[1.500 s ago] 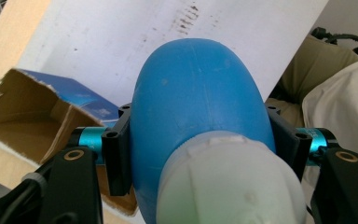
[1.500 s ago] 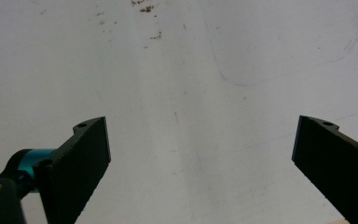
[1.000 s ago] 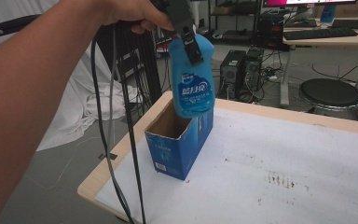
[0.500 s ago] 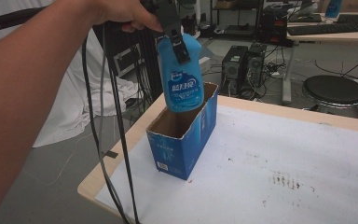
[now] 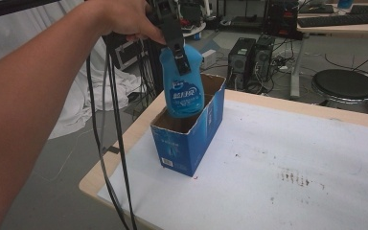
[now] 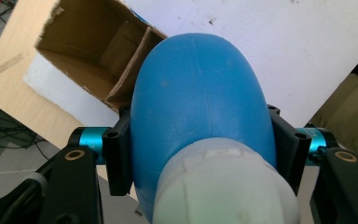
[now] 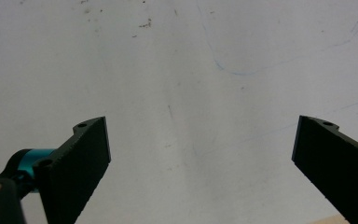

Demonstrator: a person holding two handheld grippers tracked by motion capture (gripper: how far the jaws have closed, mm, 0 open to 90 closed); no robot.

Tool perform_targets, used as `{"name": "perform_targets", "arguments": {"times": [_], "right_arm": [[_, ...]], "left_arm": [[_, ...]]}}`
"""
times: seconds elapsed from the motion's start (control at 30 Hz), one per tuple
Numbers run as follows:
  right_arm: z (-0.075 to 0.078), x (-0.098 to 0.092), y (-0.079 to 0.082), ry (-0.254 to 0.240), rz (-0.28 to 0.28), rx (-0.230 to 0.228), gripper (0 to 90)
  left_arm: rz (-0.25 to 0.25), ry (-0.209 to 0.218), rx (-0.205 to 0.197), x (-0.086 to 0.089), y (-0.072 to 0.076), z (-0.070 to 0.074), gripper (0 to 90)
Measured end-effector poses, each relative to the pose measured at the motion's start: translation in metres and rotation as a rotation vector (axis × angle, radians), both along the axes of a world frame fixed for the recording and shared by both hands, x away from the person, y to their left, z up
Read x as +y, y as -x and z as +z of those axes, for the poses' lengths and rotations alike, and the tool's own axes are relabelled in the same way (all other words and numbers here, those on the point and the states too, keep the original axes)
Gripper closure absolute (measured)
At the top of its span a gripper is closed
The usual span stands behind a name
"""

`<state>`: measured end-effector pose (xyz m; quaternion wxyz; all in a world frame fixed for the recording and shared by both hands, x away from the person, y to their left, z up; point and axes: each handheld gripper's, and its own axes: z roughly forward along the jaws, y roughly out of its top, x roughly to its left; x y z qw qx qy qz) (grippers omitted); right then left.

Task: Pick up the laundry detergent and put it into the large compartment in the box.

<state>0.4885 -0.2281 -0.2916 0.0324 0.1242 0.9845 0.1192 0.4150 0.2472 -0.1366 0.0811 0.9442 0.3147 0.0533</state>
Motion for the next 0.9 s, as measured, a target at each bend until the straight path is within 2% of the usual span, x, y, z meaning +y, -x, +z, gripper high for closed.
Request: {"name": "perform_targets", "arguments": {"times": [0.17, 0.4, 0.73, 0.9], "right_arm": [[-0.002, 0.001, 0.001, -0.001, 0.006, 0.006, 3.3], [-0.005, 0.001, 0.0, -0.002, 0.007, 0.009, 3.3], [-0.009, -0.001, 0.0, -0.001, 0.005, 0.013, 3.3], [-0.01, -0.001, 0.0, 0.005, 0.003, 0.018, 3.3]], "left_arm": [[0.007, -0.03, 0.011, 0.001, -0.003, -0.02, 37.3], [-0.022, -0.06, 0.022, 0.0, -0.006, -0.051, 37.3], [-0.053, -0.081, 0.047, -0.001, -0.008, -0.09, 37.3], [-0.048, -0.085, 0.07, -0.001, -0.008, -0.108, 37.2]]}}
